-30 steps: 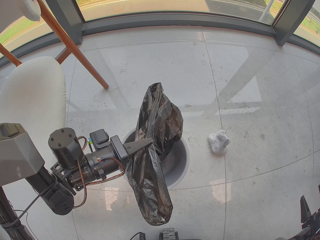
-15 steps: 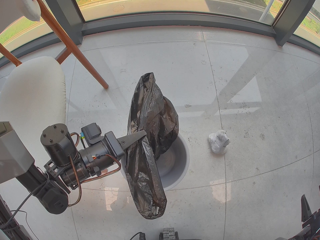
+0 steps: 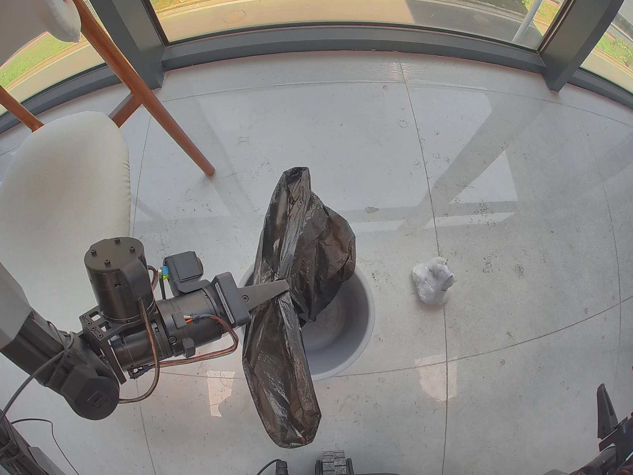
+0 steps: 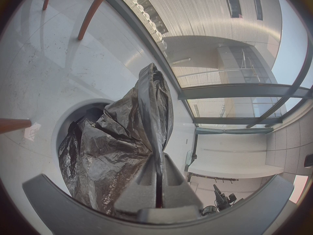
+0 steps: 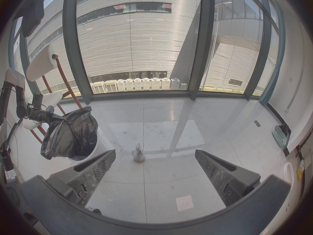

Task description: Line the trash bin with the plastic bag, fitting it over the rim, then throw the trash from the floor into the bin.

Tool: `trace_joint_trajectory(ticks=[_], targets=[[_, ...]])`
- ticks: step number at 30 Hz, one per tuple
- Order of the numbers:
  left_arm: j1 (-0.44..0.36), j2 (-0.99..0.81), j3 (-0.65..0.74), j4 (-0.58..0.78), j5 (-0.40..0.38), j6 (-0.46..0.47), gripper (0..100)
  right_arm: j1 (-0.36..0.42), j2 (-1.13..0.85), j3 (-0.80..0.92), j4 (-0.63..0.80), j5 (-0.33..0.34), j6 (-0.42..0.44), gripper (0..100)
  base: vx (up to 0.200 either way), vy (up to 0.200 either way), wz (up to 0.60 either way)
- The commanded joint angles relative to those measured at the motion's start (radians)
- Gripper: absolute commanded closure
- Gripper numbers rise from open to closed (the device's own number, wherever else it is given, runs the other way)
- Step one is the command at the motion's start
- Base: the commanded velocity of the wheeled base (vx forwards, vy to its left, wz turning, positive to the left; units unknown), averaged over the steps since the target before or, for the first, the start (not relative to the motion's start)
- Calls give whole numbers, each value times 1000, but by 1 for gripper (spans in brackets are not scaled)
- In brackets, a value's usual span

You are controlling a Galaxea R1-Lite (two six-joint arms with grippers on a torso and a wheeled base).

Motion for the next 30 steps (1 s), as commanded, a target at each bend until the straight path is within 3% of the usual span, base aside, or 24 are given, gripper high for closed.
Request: trace_joint_trajectory(ticks=[1, 2, 5, 8, 13, 17, 22, 26, 30], targets=[[-14, -62, -67, 84, -1, 15, 100, 41, 64, -105, -148, 32, -17, 0, 0, 0, 0], [-14, -62, -84, 113, -3, 21, 100, 124, 163, -49, -203, 24, 5, 0, 0, 0, 0], [-17, -64, -114, 176, -4, 25, 100, 282, 149, -58, -172, -10, 154, 0, 0, 0, 0], [-37, -66, -137, 214, -3, 25, 100, 356, 294, -139, -108, -16, 170, 0, 0, 0, 0], [-41, -67, -163, 263, -3, 41, 100, 393, 519, -274, -87, 16, 276, 0, 0, 0, 0], [-41, -66, -163, 288, -3, 110, 100, 413, 731, -406, -88, 96, 371, 0, 0, 0, 0], [-43, -69, -173, 355, -1, 132, 100, 448, 898, -523, -87, 142, 397, 0, 0, 0, 0], [-61, -128, -193, 464, 1, 132, 100, 540, 1027, -599, -88, 160, 428, 0, 0, 0, 0], [-80, -131, -209, 503, 7, 133, 100, 624, 1119, -675, -87, 159, 566, 0, 0, 0, 0]])
